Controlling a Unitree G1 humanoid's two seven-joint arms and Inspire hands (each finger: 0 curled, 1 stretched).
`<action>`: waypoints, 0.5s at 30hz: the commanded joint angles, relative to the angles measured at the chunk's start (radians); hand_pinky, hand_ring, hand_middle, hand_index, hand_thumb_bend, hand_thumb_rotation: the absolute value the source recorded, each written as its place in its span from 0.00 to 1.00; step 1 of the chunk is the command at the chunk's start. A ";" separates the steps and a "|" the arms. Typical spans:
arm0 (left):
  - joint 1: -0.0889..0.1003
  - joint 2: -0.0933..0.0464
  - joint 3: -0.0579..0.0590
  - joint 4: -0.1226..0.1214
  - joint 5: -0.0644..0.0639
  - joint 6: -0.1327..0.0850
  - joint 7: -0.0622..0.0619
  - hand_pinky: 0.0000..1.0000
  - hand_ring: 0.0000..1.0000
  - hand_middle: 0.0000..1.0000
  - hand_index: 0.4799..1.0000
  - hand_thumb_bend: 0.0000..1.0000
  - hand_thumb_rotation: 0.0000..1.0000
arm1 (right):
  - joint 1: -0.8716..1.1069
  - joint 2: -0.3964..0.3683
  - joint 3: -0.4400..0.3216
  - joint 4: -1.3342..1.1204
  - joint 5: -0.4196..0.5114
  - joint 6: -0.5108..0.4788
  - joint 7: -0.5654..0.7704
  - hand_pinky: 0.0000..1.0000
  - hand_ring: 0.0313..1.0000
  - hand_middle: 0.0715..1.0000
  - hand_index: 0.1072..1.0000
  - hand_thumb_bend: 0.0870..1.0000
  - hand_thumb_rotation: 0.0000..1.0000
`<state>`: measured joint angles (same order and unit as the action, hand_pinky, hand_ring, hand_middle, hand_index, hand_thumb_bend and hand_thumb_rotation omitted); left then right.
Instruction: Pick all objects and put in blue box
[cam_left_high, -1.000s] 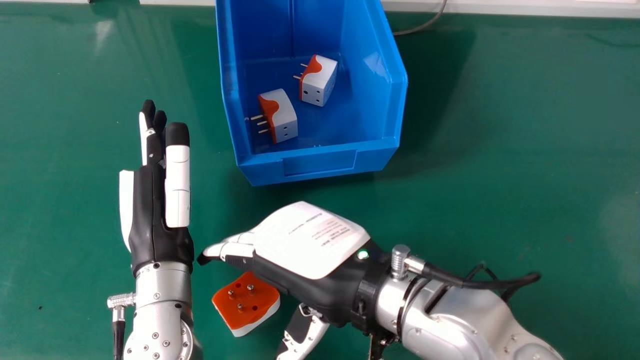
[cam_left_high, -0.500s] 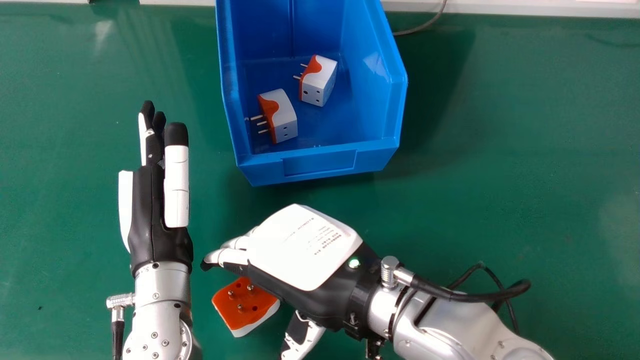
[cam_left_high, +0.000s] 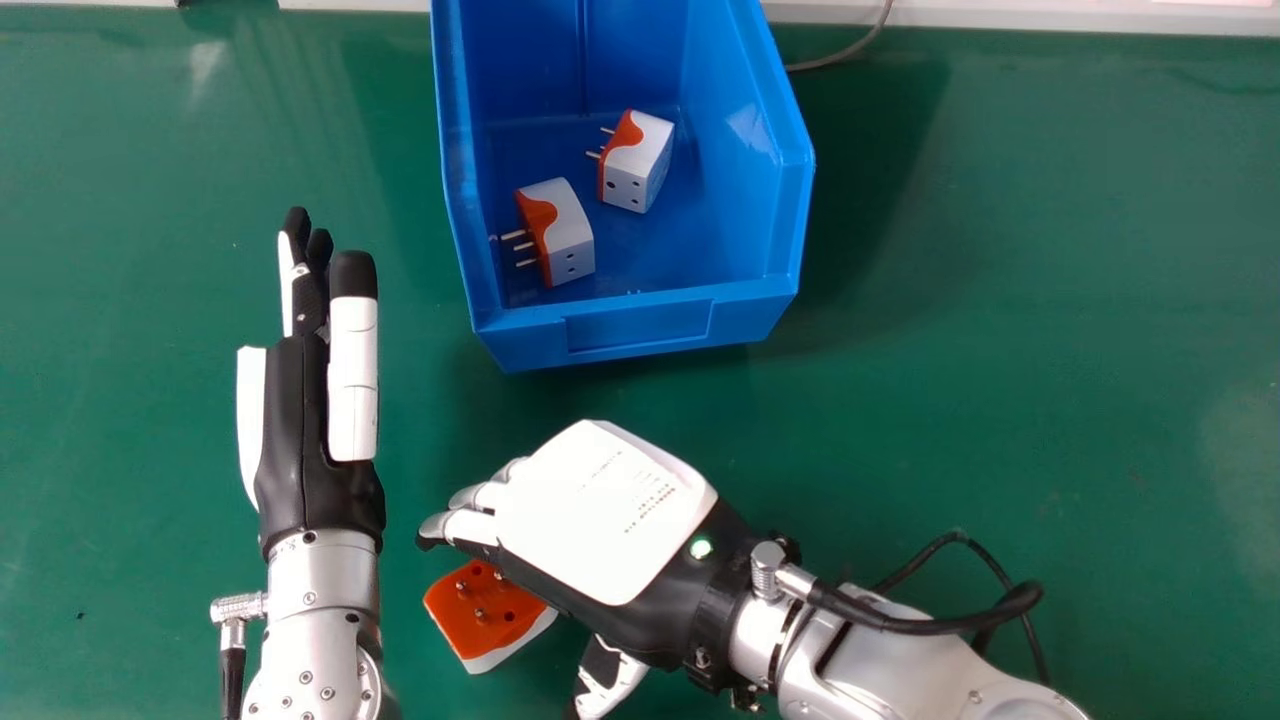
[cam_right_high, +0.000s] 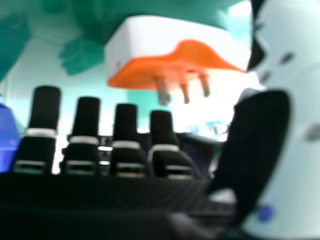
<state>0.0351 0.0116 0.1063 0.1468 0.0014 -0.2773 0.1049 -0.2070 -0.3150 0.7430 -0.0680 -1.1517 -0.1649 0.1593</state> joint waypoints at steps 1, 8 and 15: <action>0.004 0.005 0.000 -0.029 0.001 0.003 -0.007 1.00 1.00 1.00 1.00 0.89 1.00 | -0.016 0.017 0.010 0.001 -0.022 -0.007 -0.031 0.63 0.78 0.81 0.79 0.68 0.11; 0.002 0.009 0.000 -0.024 0.005 -0.002 -0.008 1.00 1.00 1.00 1.00 0.89 1.00 | -0.012 0.023 0.028 0.009 -0.051 0.003 -0.005 0.63 0.80 0.82 0.79 0.68 0.07; 0.000 0.003 0.003 -0.020 0.000 -0.011 -0.004 1.00 1.00 1.00 1.00 0.89 1.00 | -0.003 0.027 0.049 0.034 -0.092 0.007 -0.034 0.64 0.82 0.84 0.80 0.68 0.06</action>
<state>0.0357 0.0172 0.1062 0.1426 0.0013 -0.2702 0.0999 -0.2071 -0.3015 0.7877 -0.0325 -1.2317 -0.1607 0.1481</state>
